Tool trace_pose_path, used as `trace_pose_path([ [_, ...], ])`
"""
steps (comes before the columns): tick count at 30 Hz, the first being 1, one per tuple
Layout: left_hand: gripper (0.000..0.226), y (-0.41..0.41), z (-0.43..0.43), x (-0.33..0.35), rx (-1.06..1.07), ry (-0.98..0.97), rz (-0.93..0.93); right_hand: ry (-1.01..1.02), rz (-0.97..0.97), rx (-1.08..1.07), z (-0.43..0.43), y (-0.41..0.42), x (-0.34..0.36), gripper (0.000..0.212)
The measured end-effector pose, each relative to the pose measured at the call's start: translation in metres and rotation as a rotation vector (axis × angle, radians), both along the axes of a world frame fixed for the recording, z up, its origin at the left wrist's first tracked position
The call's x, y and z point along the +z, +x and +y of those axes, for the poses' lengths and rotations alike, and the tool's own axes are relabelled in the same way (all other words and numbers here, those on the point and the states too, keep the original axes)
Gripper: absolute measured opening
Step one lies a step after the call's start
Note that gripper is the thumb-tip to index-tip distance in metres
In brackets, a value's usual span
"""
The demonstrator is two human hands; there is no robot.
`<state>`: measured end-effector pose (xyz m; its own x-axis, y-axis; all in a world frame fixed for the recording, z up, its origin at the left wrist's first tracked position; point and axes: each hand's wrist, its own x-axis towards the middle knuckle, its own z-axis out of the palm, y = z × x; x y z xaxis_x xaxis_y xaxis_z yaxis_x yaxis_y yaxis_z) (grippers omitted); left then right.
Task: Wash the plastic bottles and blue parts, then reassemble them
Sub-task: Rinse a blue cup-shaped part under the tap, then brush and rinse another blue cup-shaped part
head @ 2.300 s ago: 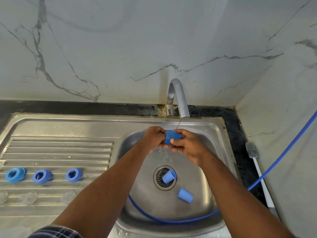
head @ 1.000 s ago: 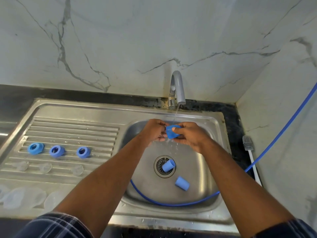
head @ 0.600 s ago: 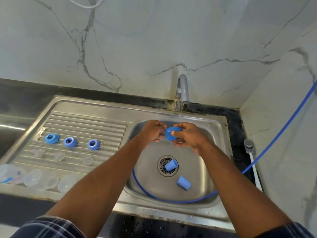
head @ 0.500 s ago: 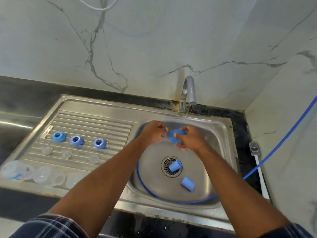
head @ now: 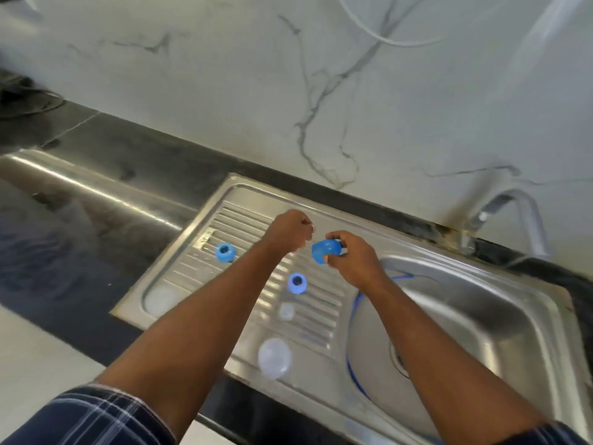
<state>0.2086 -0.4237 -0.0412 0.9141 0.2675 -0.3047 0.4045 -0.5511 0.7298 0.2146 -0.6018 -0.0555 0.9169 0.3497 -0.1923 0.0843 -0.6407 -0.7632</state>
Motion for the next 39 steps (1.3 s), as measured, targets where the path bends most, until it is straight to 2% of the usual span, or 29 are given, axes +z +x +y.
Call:
trace_pose_path([
  [5, 0.018, -0.007, 0.103, -0.017, 0.119, 0.126, 0.015, -0.122, -0.124, 0.227, 0.114, 0.015, -0.003, 0.052],
  [11, 0.021, -0.018, 0.167, -0.032, 0.197, 0.145, 0.059, -0.358, -0.243, 0.369, 0.190, 0.028, -0.021, 0.034],
  [14, 0.024, -0.021, 0.176, -0.035, 0.205, 0.155, 0.059, -0.426, -0.270, 0.416, 0.210, 0.031, -0.030, 0.040],
  [21, 0.033, -0.030, 0.175, -0.041, 0.248, 0.218, 0.037, -0.402, -0.257, 0.483, 0.216, 0.031, -0.042, 0.063],
  [23, 0.029, -0.031, 0.166, -0.038, 0.230, 0.267, 0.006, -0.393, -0.295, 0.470, 0.205, 0.032, -0.036, 0.064],
  [27, 0.020, -0.019, 0.125, -0.021, 0.088, 0.263, -0.038, -0.354, -0.301, 0.370, 0.156, 0.041, -0.022, 0.044],
  [31, 0.018, 0.000, 0.055, -0.008, -0.086, 0.187, -0.070, -0.303, -0.213, 0.243, 0.071, 0.042, -0.013, 0.030],
  [39, 0.021, 0.014, -0.132, -0.020, -0.510, 0.159, 0.040, -0.366, 0.040, 0.039, -0.136, 0.010, -0.037, 0.014],
])
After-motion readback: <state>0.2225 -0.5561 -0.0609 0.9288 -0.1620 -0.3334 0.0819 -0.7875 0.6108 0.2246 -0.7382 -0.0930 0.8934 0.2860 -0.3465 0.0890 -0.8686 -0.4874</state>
